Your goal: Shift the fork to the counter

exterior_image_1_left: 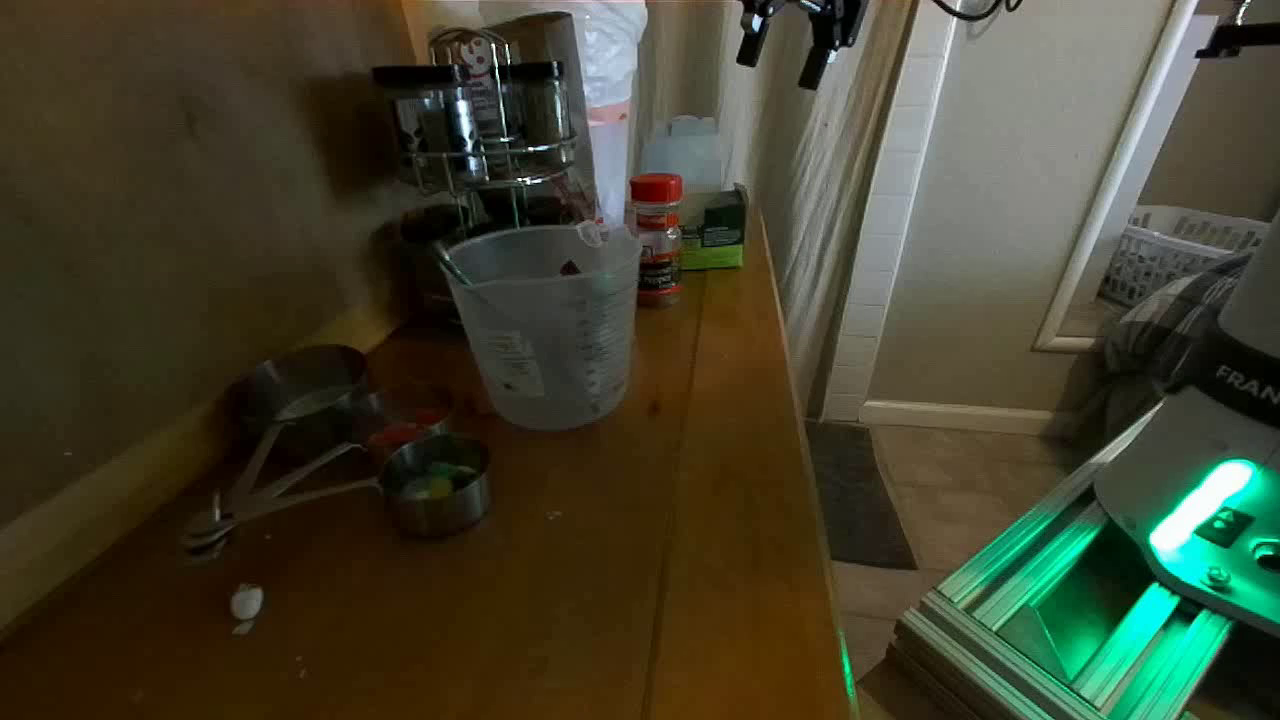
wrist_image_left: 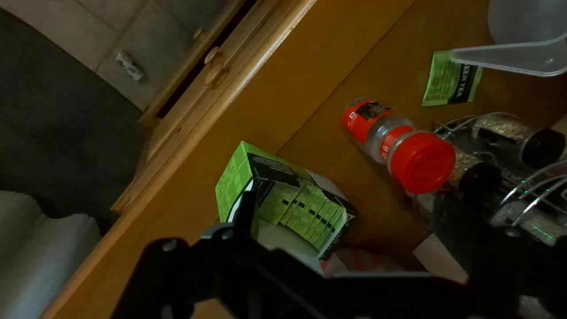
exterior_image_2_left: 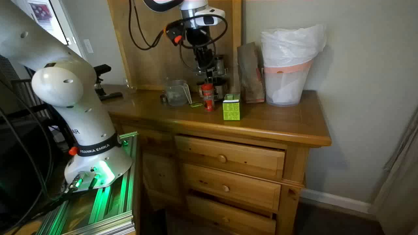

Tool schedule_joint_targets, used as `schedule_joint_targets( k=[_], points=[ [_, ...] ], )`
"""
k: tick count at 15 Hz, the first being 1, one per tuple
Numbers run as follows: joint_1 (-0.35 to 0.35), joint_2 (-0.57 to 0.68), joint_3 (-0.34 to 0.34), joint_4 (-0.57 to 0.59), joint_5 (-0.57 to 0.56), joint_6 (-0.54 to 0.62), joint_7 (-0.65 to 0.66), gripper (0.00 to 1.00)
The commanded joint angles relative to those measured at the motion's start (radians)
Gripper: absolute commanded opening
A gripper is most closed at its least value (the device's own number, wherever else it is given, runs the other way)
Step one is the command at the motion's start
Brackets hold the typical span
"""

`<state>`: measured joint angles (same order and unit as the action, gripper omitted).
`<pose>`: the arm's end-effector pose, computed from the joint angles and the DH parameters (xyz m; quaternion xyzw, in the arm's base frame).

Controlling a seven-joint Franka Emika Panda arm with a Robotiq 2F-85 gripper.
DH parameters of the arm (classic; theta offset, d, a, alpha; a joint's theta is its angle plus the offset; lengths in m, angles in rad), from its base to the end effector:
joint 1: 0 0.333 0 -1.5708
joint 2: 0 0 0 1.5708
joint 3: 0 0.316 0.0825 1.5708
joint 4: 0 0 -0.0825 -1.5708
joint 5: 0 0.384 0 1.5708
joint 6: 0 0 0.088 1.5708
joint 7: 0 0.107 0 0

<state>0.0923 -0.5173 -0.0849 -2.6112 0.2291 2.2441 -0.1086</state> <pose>0.3927 0.0095 0.4357 -0.9907 0.0031 -0.0775 0.1118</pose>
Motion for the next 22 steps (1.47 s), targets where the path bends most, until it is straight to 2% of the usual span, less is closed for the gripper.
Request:
schedule_joint_targets(
  k=[1,14,18,22],
  points=[
    [-0.012,0.000,0.011,0.002,0.006,-0.004,-0.005,1.00],
    [-0.012,0.000,0.011,0.002,0.006,-0.004,-0.005,1.00],
    [0.079,-0.097,0.049,-0.053,0.034,-0.020,-0.114,1.00],
    [0.205,-0.218,0.115,-0.088,0.063,-0.109,-0.160,1.00]
  ],
)
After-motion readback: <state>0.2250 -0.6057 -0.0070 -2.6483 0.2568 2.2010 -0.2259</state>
